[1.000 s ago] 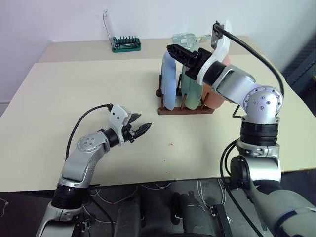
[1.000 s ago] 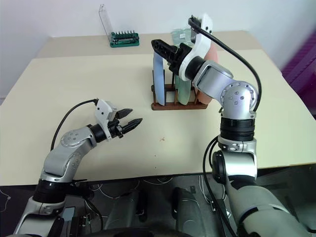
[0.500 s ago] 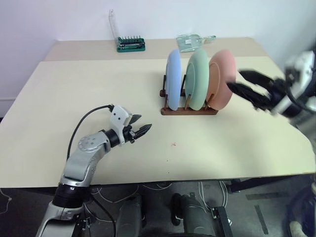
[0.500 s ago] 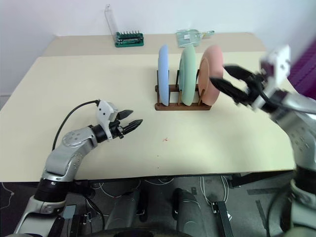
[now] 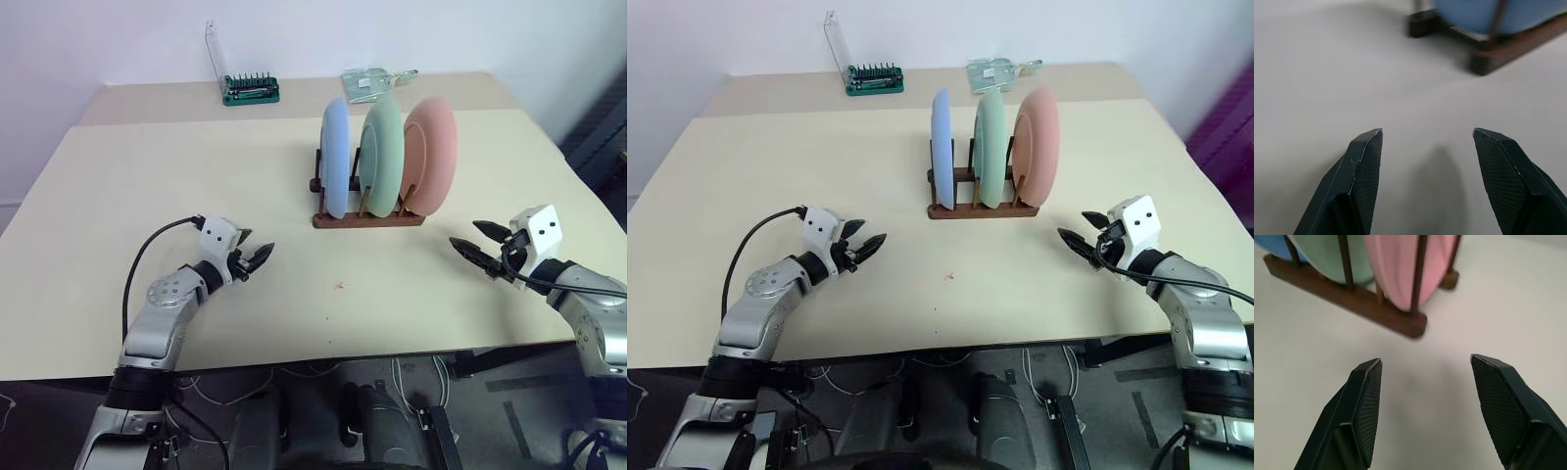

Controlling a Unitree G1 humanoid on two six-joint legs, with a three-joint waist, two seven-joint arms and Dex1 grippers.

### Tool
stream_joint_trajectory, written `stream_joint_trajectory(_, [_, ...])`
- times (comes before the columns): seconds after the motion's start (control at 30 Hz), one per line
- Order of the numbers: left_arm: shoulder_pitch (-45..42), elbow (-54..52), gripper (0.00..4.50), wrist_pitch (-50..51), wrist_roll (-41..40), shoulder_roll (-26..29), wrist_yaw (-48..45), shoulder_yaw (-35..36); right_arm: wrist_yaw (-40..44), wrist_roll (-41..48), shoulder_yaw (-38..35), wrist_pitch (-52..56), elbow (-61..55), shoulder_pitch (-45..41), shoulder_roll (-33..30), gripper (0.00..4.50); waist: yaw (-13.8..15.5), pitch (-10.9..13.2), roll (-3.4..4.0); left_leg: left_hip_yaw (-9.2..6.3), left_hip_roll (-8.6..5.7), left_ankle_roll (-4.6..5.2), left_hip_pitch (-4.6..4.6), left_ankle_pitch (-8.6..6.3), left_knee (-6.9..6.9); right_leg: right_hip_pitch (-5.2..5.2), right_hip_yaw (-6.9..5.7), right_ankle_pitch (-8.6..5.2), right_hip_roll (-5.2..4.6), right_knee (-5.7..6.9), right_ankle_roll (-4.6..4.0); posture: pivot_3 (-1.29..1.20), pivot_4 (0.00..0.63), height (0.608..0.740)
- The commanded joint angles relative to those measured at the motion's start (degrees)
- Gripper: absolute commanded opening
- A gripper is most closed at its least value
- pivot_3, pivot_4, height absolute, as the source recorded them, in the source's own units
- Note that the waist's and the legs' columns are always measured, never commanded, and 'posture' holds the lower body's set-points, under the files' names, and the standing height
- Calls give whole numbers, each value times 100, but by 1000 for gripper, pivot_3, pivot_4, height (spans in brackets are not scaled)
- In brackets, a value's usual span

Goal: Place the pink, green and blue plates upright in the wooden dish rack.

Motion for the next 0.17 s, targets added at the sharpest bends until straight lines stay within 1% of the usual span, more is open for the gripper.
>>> stream_joint_trajectory(0.03, [133, -188, 3015, -114, 29, -33, 96, 104, 5, -265, 89, -447, 267, -149, 88, 2909, -5, -1, -1, 1, -1, 0, -1, 0, 0, 1, 0, 0, -3, -2, 0, 0, 150, 730])
stream_joint_trajectory(0.17, [166, -192, 3015, -159, 95, -94, 200, 70, -55, -406, 201, -595, 514, -388, 202, 2909, -18, 0, -2, 3, -1, 0, -1, 0, 1, 0, 0, 1, -3, 0, 2, 0, 150, 730])
